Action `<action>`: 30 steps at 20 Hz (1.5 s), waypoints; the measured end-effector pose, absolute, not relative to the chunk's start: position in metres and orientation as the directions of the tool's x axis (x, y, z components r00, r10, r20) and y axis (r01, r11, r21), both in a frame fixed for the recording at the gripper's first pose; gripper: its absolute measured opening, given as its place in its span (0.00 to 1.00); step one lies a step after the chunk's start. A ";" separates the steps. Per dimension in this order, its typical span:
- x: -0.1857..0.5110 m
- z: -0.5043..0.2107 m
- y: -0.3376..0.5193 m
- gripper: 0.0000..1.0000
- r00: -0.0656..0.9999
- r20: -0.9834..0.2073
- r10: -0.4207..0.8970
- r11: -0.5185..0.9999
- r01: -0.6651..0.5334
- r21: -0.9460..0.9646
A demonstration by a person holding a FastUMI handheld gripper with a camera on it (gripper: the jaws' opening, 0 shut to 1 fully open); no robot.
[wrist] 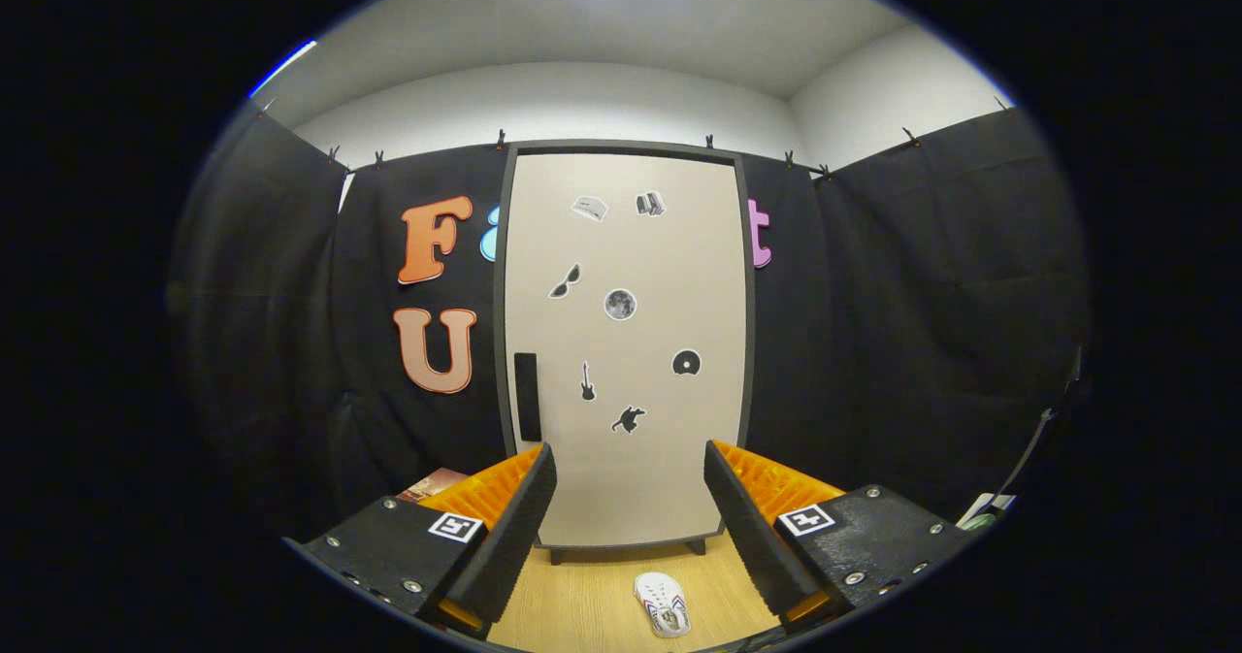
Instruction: Open the shoe cabinet door, grab the shoes and put them into the shoe cabinet, then close the shoe cabinet door.
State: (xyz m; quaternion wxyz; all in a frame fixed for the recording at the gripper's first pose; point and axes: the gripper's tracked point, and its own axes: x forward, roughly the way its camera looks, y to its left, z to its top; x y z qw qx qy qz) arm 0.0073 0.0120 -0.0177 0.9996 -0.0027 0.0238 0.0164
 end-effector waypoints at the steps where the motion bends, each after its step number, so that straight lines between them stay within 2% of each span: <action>1: 0.008 -0.018 0.012 0.95 0.998 -0.048 0.033 0.999 -0.033 -0.003; 13: 0.045 -0.037 0.026 0.95 0.998 -0.063 0.030 1.000 -0.030 -0.003; 30: 0.180 -0.078 0.142 0.95 0.979 -0.107 0.175 0.984 -0.179 -0.022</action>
